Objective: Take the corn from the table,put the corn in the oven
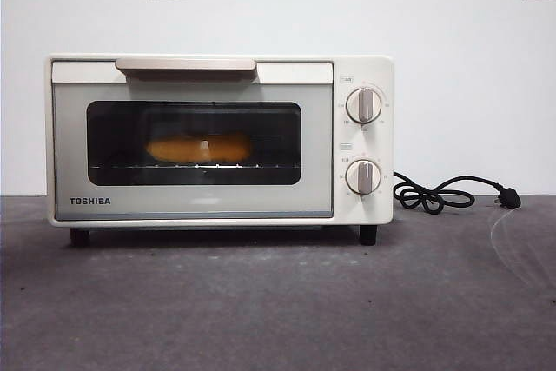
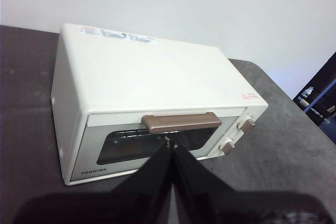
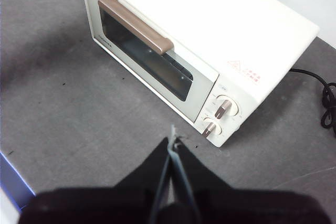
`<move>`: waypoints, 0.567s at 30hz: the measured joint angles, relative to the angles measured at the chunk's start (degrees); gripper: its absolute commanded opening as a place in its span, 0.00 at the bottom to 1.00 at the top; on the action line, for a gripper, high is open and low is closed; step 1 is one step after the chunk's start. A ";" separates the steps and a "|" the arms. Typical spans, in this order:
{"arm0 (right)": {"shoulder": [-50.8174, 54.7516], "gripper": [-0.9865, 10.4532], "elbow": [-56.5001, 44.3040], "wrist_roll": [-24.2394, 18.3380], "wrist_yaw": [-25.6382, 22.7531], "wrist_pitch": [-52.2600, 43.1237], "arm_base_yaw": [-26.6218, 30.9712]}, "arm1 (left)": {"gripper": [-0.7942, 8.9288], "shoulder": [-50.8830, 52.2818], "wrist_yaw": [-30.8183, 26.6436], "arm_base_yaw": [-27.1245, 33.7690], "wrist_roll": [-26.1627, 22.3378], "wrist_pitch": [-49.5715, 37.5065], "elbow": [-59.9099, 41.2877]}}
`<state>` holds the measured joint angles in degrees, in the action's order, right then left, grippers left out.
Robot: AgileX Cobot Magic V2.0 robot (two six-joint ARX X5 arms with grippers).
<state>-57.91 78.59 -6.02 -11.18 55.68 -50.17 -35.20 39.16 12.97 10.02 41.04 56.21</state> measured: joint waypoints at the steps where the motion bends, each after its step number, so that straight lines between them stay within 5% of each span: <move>1: 0.00 0.08 0.00 0.02 -0.02 0.04 0.00 | 0.08 0.13 0.00 0.00 0.11 0.37 0.11; 17: 0.00 0.09 0.00 0.02 -0.39 1.70 0.00 | 0.08 -5.53 0.04 0.00 0.17 9.68 0.11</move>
<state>-57.91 78.59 -6.00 -11.57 57.39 -50.17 -40.73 39.20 12.97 10.20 50.72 56.31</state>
